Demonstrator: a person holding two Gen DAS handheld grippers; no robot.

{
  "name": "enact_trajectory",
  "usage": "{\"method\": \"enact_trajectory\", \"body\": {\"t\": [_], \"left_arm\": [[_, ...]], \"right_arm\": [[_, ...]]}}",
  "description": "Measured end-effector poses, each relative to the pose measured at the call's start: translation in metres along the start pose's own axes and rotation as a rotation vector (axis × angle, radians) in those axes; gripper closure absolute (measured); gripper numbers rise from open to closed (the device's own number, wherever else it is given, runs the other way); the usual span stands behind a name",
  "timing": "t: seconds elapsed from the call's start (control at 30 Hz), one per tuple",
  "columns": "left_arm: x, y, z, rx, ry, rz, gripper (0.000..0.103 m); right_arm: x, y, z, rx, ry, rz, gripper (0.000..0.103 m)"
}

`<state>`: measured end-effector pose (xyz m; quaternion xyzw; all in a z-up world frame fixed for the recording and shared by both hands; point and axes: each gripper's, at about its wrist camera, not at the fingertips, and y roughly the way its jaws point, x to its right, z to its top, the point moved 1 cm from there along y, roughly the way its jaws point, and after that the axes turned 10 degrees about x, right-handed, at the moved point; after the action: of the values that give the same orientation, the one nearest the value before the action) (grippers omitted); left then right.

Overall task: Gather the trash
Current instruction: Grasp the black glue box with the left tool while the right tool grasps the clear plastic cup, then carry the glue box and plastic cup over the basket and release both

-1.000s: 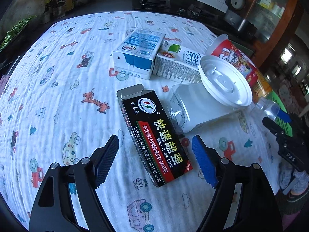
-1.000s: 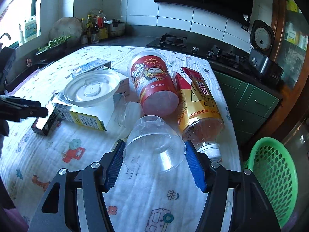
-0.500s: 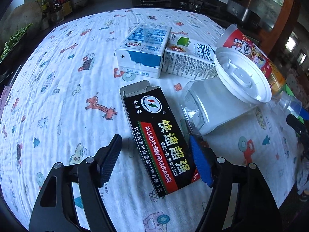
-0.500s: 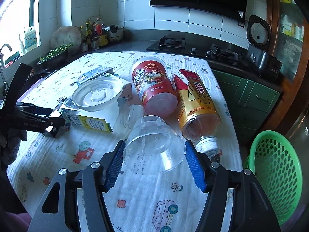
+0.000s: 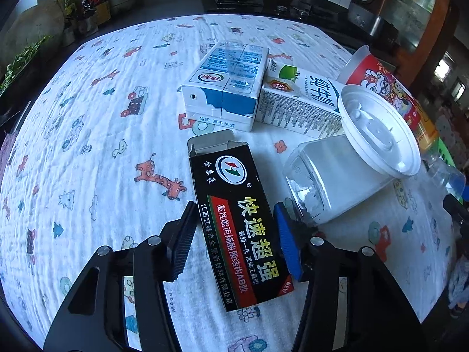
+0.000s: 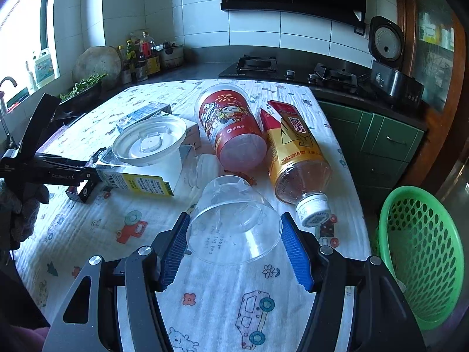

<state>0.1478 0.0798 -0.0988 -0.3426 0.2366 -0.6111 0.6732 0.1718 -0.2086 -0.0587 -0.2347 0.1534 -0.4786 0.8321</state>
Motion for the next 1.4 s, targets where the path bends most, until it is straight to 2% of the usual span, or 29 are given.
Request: {"method": "enact_trajectory", "body": {"t": [0.13, 0.4, 0.53, 0.7, 0.93, 1.13, 1.4], "left_arm": [[-0.004, -0.016, -0.002, 0.030, -0.011, -0.019, 0.054], [0.007, -0.070, 0.001, 0.121, 0.035, -0.069, 0.055], [0.021, -0.090, 0.007, 0.157, 0.054, -0.119, 0.055], [0.064, -0.102, 0.019, 0.173, 0.106, -0.238, 0.055], [0.143, -0.093, 0.037, 0.174, 0.206, -0.370, 0.055], [0.207, -0.077, 0.053, 0.150, 0.270, -0.457, 0.055], [0.285, -0.051, 0.073, 0.123, 0.343, -0.539, 0.055]], "right_arm": [[0.002, -0.009, 0.000, 0.013, 0.018, -0.003, 0.042], [0.016, -0.034, -0.003, 0.035, 0.063, -0.024, 0.042], [0.030, -0.052, -0.005, 0.052, 0.091, -0.060, 0.042], [0.060, -0.071, -0.009, 0.056, 0.128, -0.138, 0.042], [0.136, -0.099, -0.016, 0.039, 0.208, -0.312, 0.042], [0.199, -0.104, -0.028, -0.009, 0.257, -0.428, 0.042], [0.247, -0.092, -0.048, -0.064, 0.311, -0.477, 0.042]]}}
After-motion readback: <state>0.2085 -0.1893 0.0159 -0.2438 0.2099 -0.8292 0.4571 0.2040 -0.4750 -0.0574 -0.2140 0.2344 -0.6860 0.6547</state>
